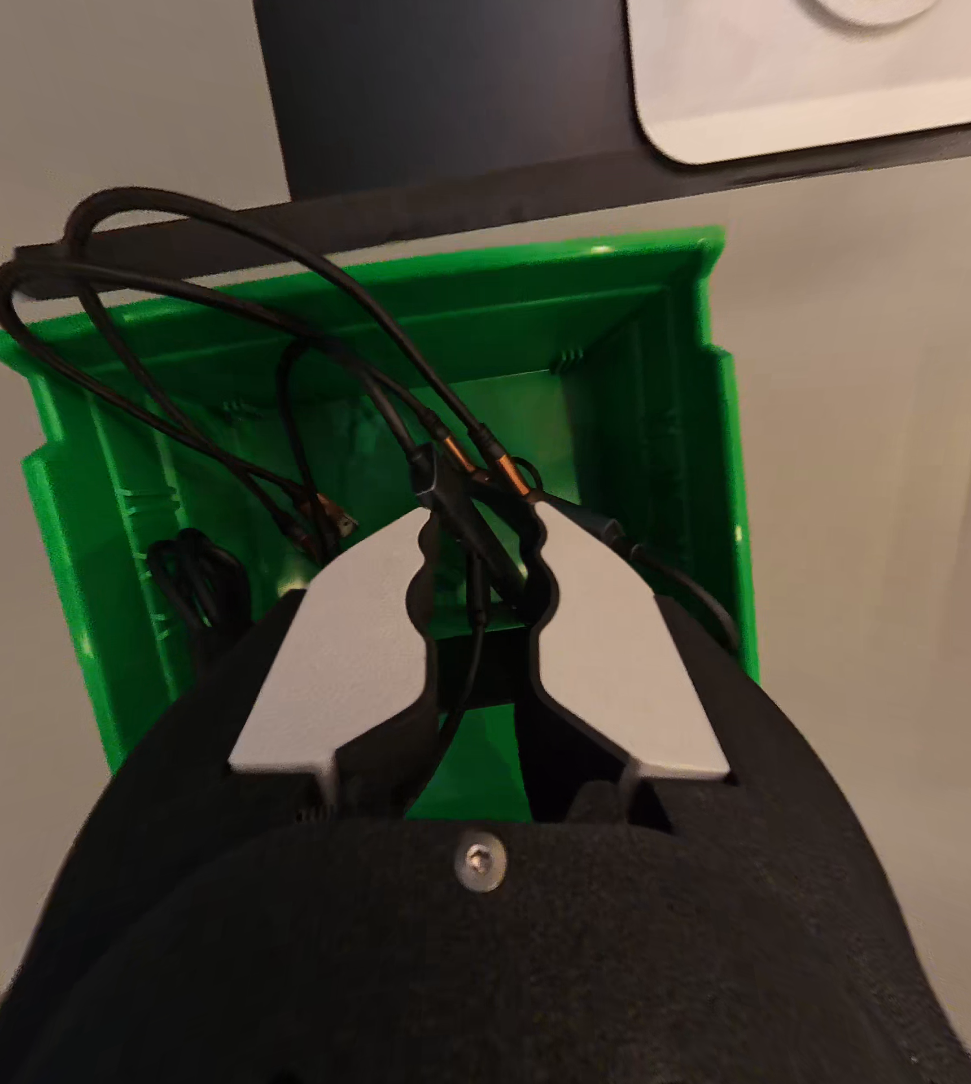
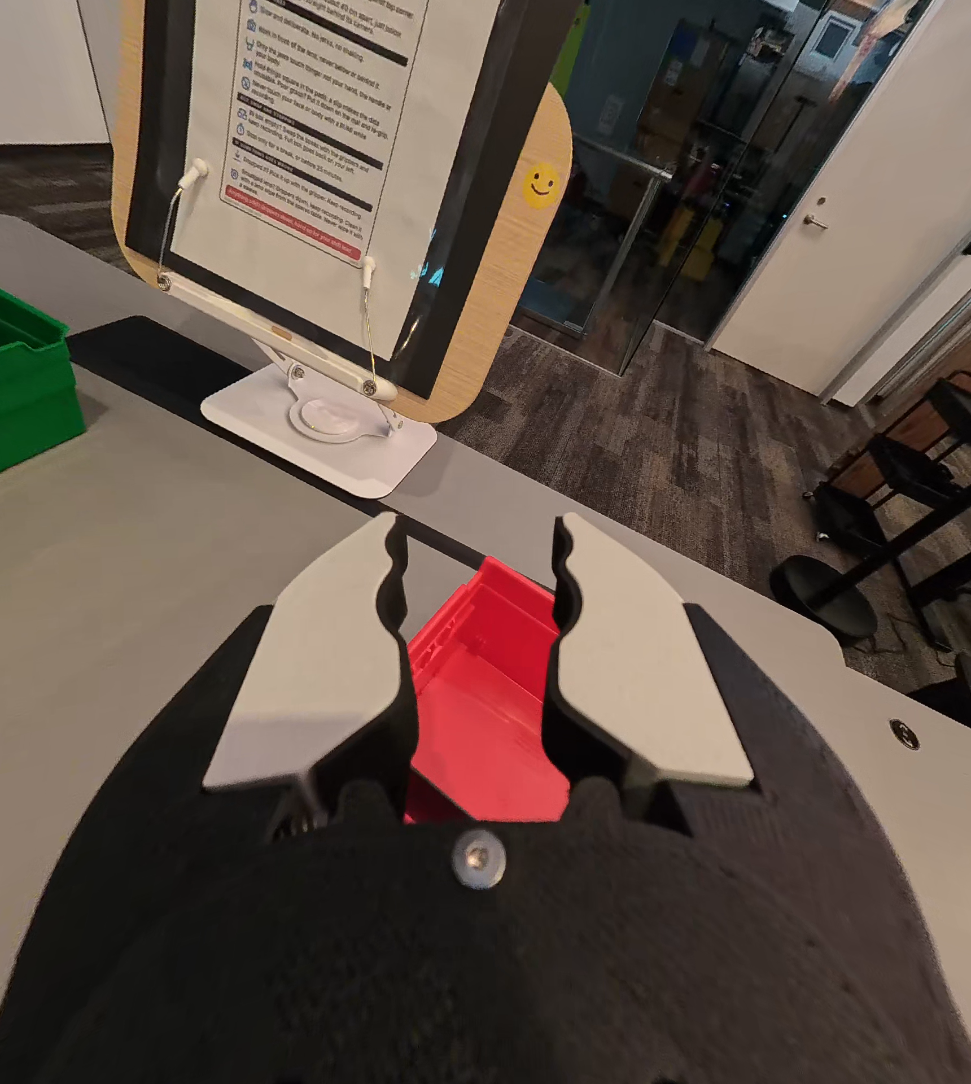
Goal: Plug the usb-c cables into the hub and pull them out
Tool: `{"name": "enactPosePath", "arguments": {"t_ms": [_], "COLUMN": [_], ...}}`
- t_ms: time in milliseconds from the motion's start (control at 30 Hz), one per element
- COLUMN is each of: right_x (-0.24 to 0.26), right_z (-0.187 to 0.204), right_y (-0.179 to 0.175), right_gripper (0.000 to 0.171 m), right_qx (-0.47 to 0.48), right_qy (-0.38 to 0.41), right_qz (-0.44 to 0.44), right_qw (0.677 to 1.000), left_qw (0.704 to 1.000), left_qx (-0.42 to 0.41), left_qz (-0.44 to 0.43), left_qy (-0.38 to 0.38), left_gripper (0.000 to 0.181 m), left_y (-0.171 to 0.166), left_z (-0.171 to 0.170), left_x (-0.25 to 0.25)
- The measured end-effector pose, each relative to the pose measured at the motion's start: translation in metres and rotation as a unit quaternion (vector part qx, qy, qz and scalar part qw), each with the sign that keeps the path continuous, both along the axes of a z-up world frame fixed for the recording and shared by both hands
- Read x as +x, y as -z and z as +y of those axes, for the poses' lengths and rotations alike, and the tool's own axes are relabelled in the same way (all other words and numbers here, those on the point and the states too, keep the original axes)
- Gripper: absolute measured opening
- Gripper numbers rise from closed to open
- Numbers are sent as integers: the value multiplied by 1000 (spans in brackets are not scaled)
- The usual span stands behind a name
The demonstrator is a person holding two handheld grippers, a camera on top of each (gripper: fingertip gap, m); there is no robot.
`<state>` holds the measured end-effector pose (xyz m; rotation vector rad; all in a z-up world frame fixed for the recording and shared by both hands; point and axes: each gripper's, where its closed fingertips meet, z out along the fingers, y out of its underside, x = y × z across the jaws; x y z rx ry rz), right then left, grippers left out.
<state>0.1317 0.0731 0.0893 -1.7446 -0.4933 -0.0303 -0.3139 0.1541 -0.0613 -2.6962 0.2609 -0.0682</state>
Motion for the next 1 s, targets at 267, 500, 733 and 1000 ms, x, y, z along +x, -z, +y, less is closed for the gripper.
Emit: {"name": "enactPosePath", "arguments": {"t_ms": [267,500,733,1000], "right_x": [6,123,173,171], "right_z": [-3,-27,-73,-85], "right_y": [2,57,145,184], "right_gripper": [48,26,35,7], "right_qx": [-7,-155,-363,-461], "right_qy": [6,155,176,175], "right_qz": [-12,-11,168,159], "right_qw": [1000,976,899,855], "left_qw": [998,996,997,998], "left_qx": [-9,-77,-61,-47], "left_qz": [53,50,50,-32], "left_qy": [-19,-15,8,21], "left_gripper": [26,28,19,10], "left_y": [8,33,31,5], "left_z": [0,-8,-4,-20], "left_x": [-16,-17,-9,-8]}}
